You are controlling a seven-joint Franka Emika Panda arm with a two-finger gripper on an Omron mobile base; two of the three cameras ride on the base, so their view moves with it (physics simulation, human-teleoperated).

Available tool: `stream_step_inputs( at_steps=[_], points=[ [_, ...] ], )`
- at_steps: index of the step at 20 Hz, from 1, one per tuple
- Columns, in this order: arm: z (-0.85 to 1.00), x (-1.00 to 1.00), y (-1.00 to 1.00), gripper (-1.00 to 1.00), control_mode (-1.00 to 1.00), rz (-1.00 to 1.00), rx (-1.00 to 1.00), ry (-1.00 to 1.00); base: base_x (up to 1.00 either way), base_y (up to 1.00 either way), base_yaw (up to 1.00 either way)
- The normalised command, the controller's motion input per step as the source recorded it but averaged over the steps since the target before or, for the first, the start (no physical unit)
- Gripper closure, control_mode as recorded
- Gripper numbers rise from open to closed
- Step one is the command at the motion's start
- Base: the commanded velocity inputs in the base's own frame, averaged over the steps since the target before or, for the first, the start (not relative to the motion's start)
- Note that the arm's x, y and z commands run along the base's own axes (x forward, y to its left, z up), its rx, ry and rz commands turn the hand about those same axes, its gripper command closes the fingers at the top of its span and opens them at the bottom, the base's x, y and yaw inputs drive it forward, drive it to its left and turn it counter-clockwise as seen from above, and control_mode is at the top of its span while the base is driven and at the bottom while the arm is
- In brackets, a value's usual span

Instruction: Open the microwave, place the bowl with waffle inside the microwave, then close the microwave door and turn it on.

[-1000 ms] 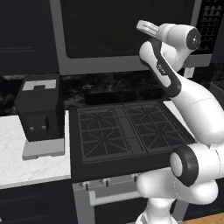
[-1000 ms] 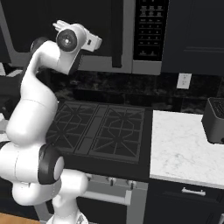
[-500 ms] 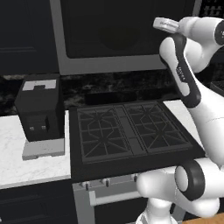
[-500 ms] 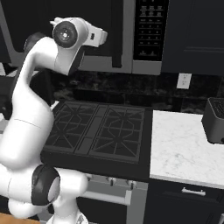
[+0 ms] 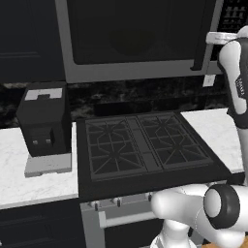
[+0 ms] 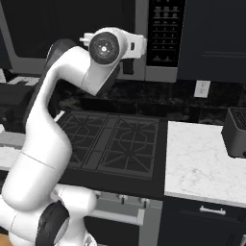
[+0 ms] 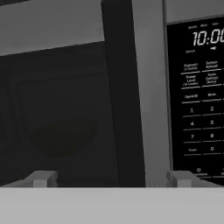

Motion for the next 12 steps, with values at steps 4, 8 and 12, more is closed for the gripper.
stream_step_inputs(
  at_steps=[4,8,12],
  points=[
    [-0.51,-0.36,-0.9,-1.0,-1.0,0.04,-0.15,-0.03,0.0,0.0,0.0],
    [-0.61,-0.1,-0.68,-1.0,-1.0,0.08,-0.12,-0.01,0.0,0.0,0.0],
    [-0.61,0.01,-0.42,-1.0,-1.0,0.11,-0.01,0.0,0.0,0.0,0.0]
  ],
)
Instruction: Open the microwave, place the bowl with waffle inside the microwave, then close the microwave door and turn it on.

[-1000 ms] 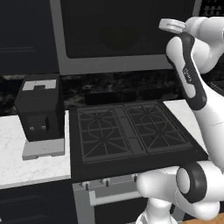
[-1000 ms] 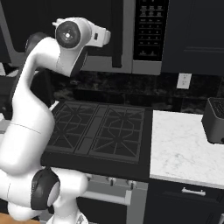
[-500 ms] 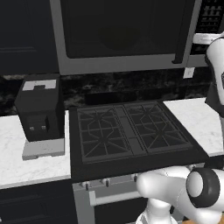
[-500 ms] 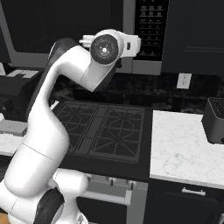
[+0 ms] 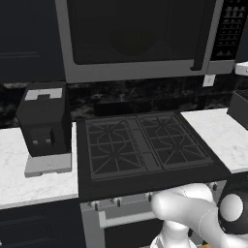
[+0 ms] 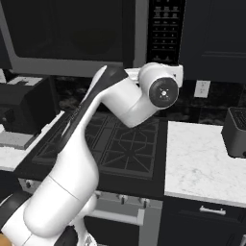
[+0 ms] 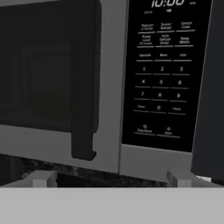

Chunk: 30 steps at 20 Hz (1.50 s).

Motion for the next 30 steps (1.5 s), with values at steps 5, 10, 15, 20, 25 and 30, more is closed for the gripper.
stream_step_inputs(
  at_steps=[5,10,15,20,25,30],
  points=[
    [-0.21,0.21,-0.28,-1.0,-1.0,0.08,0.0,0.0,0.0,0.0,0.0],
    [-0.03,0.25,-0.25,-1.0,-1.0,0.0,0.0,0.0,0.0,0.0,0.0],
    [0.0,0.16,-0.36,-1.0,-1.0,-0.1,0.0,0.0,0.0,0.0,0.0],
    [0.0,0.26,-0.15,-1.0,-1.0,-0.2,0.0,0.0,0.0,0.0,0.0],
    [0.01,0.36,-0.08,-1.0,-1.0,-0.13,0.0,0.0,0.0,0.0,0.0],
    [0.02,0.34,-0.2,-1.0,-1.0,-0.04,0.01,0.0,0.0,0.0,0.0]
  ],
)
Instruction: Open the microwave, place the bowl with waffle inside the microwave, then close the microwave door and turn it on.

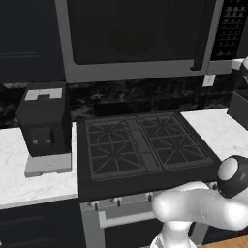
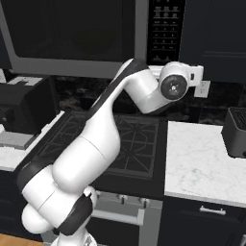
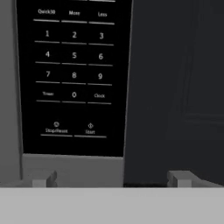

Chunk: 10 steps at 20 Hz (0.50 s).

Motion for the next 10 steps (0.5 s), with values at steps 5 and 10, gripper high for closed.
stream_step_inputs(
  at_steps=[5,10],
  points=[
    [0.12,0.23,-0.23,-1.0,-1.0,0.0,0.02,0.0,0.0,0.0,0.0],
    [0.19,0.03,-0.16,-1.0,-1.0,0.0,0.02,0.0,0.0,0.0,0.0]
  ],
)
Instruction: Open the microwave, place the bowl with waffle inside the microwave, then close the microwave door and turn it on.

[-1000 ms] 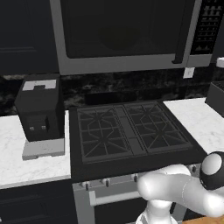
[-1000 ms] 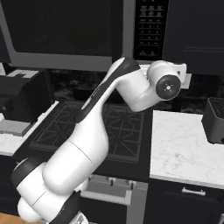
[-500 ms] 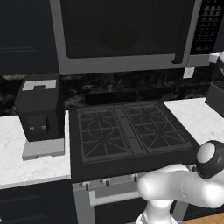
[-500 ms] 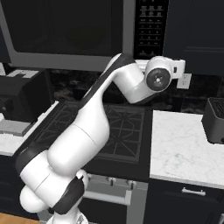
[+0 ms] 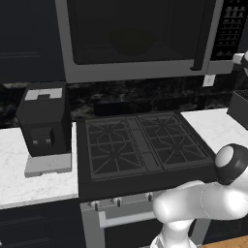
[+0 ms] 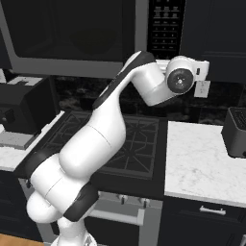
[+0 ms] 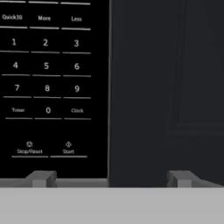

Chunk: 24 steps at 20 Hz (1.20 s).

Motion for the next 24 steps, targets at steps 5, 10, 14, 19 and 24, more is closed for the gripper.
stream_step_inputs(
  at_steps=[5,10,14,19,24],
  points=[
    [0.16,0.08,-0.11,-1.0,-1.0,0.0,0.01,0.0,0.0,0.0,0.0],
    [0.09,0.3,-0.08,-1.0,-1.0,0.0,0.01,0.02,0.0,0.0,0.0],
    [0.0,0.31,-0.02,-1.0,-1.0,0.0,0.0,0.03,0.0,0.0,0.0],
    [0.0,0.31,0.0,-1.0,-1.0,0.0,0.0,0.0,0.0,0.0,0.0],
    [0.0,0.17,0.0,-1.0,-1.0,0.0,0.0,0.0,0.0,0.0,0.0]
  ],
)
